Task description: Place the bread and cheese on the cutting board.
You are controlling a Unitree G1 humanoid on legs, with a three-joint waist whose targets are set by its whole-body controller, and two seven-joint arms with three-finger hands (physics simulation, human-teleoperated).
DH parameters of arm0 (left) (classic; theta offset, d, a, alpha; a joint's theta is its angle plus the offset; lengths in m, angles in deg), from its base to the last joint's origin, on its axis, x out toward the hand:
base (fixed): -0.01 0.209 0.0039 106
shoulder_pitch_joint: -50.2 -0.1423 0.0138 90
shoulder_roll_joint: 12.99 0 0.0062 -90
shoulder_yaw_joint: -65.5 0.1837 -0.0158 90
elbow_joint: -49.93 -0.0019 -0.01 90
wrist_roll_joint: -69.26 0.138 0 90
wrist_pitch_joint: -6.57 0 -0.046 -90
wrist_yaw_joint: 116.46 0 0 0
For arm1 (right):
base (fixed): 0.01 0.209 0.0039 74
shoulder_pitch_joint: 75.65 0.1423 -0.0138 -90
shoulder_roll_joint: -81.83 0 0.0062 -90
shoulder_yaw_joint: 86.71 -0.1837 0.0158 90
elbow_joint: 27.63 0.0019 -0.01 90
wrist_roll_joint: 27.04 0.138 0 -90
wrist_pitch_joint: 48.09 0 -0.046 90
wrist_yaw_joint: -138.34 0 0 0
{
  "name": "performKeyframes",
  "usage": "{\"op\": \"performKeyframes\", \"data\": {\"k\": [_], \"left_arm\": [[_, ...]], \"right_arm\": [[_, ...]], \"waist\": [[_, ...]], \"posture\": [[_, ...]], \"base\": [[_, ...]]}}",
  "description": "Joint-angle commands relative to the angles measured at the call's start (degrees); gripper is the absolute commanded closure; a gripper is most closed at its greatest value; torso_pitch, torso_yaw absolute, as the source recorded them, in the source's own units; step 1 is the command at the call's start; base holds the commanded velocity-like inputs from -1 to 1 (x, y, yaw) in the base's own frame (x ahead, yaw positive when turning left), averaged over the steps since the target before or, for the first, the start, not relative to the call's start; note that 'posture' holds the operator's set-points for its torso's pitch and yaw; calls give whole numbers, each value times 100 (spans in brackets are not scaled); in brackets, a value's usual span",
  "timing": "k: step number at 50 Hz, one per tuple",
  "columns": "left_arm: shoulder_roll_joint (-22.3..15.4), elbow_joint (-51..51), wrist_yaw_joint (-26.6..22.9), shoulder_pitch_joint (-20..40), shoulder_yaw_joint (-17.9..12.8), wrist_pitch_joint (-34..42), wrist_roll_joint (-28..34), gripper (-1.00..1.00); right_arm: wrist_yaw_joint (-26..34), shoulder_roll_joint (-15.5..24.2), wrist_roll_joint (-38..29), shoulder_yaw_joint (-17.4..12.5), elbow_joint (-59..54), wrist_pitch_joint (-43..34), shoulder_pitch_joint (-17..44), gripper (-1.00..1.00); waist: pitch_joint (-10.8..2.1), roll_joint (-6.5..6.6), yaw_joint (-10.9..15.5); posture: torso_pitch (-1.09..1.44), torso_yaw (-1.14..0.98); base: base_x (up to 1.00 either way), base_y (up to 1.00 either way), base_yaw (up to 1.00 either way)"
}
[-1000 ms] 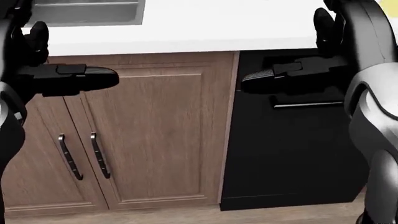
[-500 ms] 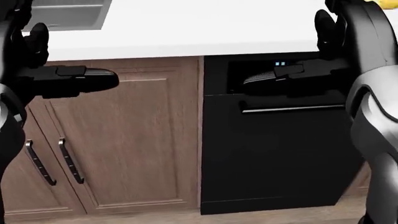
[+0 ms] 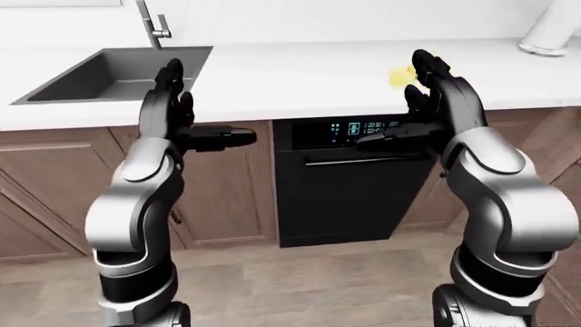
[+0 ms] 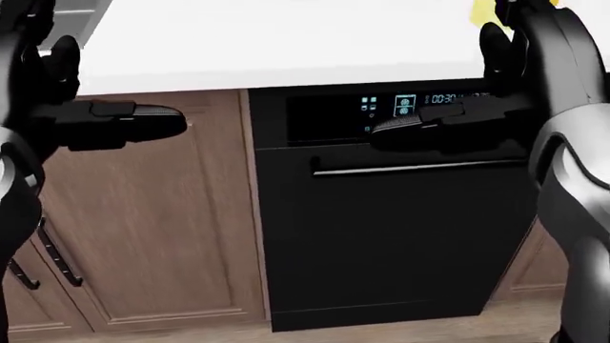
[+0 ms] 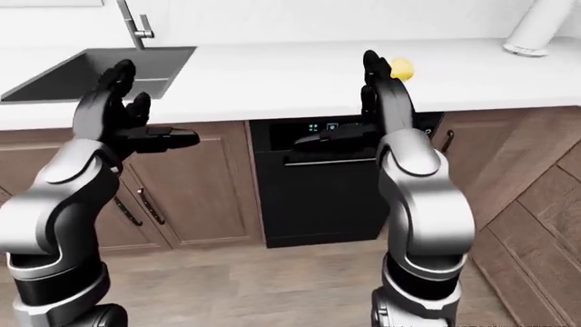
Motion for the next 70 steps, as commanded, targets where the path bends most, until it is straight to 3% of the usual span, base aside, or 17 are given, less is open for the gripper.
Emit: {"op": "performKeyframes", "data": {"k": [1, 4, 6, 15, 18, 19, 23, 27, 30, 41, 44, 53, 55, 57, 58, 60, 70], "left_arm": [[-17, 173, -24, 150, 7, -167, -18, -100], [-8, 149, -30, 121, 1, -217, -12, -100], [-1, 140, -22, 129, 3, -215, -13, -100], [-2, 143, -20, 91, 0, -241, -16, -100], [-10, 115, -27, 106, 16, -252, -3, -100], [-12, 144, -26, 113, 9, -217, -9, -100], [20, 137, -4, 70, -12, -259, -28, -100], [1, 139, 18, 140, -39, -212, -67, -100], [-15, 151, 19, 124, -25, -205, -73, -100], [2, 167, 17, 116, 11, -198, -47, -100], [4, 129, 9, 123, 20, -224, -34, -100], [4, 179, -19, 58, 25, -229, -10, -100], [-4, 174, -24, 88, 10, -213, -9, -100], [3, 233, -19, 97, 7, -159, -22, -100], [-2, 206, -23, 102, 5, -184, -14, -100], [-4, 207, -19, 110, 1, -176, -11, -100], [8, 159, -13, 96, 3, -221, -9, -100]], "right_arm": [[-40, 70, -58, -67, 133, 130, 163, -100], [-35, 71, -63, -62, 153, 90, 184, -100], [-19, 89, -65, -71, 139, 96, 190, -100], [9, 101, -89, -85, 158, 120, 125, -100], [9, 98, -96, -64, 144, 90, 183, -100], [12, 94, -97, -67, 138, 103, 176, -100], [17, 99, -118, -59, 148, 76, 176, -100], [33, 98, -119, -70, 138, 96, 182, -100], [41, 118, -117, -80, 173, 11, 242, -100], [32, 65, -107, -93, 182, 113, 117, -100], [25, 63, -103, -93, 151, 140, 113, -100], [2, 73, -64, -131, 163, 171, 77, -100], [-1, 85, -55, -128, 156, 163, 92, -100], [-3, 88, -49, -130, 148, 174, 87, -100], [-3, 92, -47, -128, 151, 177, 79, -100], [1, 104, -39, -137, 144, 174, 95, -100], [-15, 116, -34, -117, 166, 122, 131, -100]], "waist": [[-92, 10, -24], [-230, -461, 10], [-97, -375, -24], [-23, 108, -3], [-119, 477, -23], [-66, 251, 23], [-191, 324, -39], [-96, 70, -25], [-191, -487, -25], [-19, 99, -6], [-89, 438, -28], [-104, 115, -35], [-106, -103, -19], [-215, -606, -34], [-133, -299, -47], [-122, -340, -64], [-47, 334, -35]], "posture": [[0, 0], [0, 0], [0, 0], [0, 0], [0, 0], [0, 0], [0, 0], [0, 0], [0, 0], [0, 0], [0, 0], [0, 0], [0, 0], [0, 0], [0, 0], [0, 0], [0, 0]], "base": [[0, -33, 0], [0, -32, 0], [0, -33, 0], [0, -32, 0], [0, -33, 0], [0, -32, 0], [0, -33, 0], [0, -33, 0], [0, -33, 0], [0, -32, 0], [0, -32, 0], [0, -32, 0], [0, -32, 0], [0, -33, 0], [0, -33, 0], [0, -32, 0], [0, -32, 0]]}}
